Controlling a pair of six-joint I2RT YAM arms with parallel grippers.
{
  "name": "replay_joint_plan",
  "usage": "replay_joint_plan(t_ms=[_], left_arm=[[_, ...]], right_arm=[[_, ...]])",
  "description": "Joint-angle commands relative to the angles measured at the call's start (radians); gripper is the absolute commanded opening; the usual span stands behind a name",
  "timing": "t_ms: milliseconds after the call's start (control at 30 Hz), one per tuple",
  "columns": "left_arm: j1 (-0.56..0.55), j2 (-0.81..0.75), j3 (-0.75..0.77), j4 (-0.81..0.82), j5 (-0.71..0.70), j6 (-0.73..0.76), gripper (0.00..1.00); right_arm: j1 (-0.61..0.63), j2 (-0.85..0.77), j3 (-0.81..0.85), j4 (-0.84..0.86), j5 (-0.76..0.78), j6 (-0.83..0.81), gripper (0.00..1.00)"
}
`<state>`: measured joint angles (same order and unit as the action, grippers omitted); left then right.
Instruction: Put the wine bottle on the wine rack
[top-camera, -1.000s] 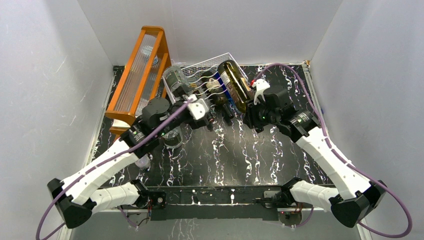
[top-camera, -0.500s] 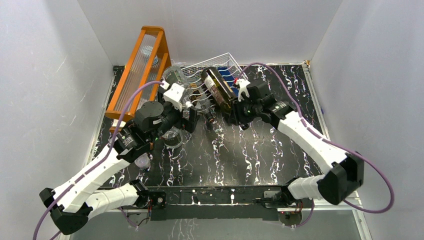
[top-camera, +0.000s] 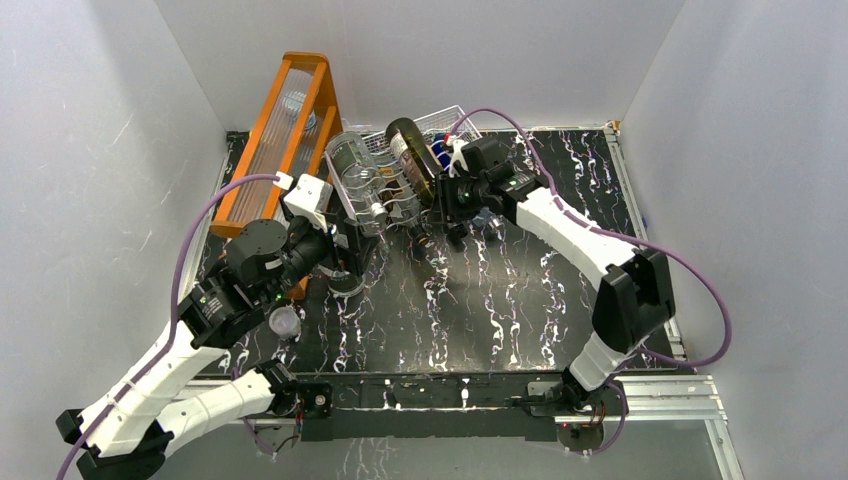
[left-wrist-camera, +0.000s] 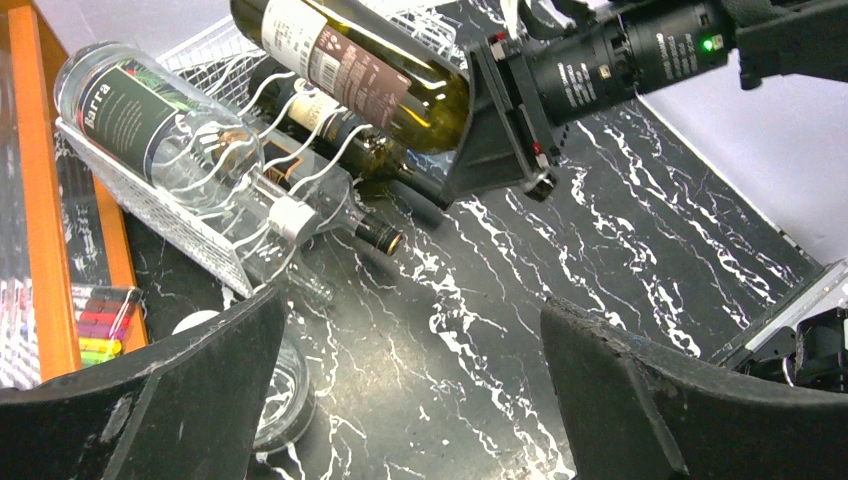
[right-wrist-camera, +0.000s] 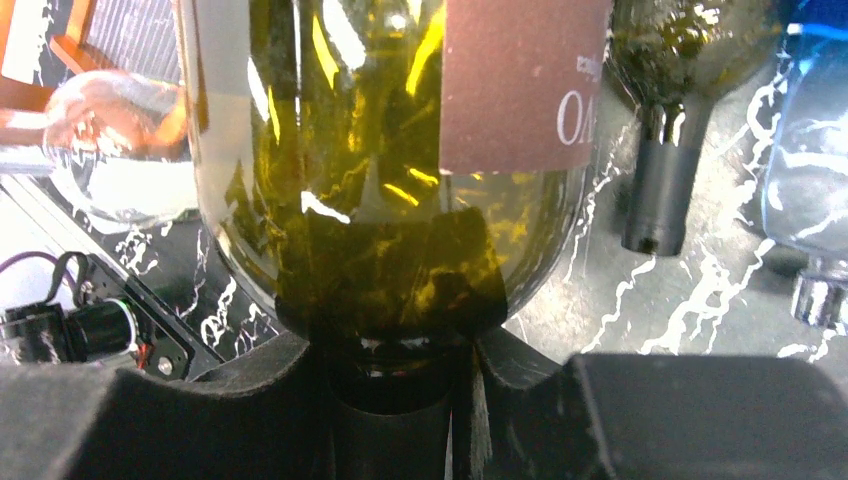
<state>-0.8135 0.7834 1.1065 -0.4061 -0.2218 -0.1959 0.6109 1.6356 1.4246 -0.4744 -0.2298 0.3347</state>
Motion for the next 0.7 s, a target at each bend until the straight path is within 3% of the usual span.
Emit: replay_joint_plan(t_ms=[0,667], left_arm=[[0.003,-0.017,0.048,-0.049,-0.015,-0.013,0.98],[0.002,-0.037,0.016,-0.042,-0.018,-0.018,0.98]], right_arm=[[0.000,0.042,0.134,0.154,-0.037,0.017,0.00],[0.000,0.289,0.283,0.171,-0.142,0.120,0.00]])
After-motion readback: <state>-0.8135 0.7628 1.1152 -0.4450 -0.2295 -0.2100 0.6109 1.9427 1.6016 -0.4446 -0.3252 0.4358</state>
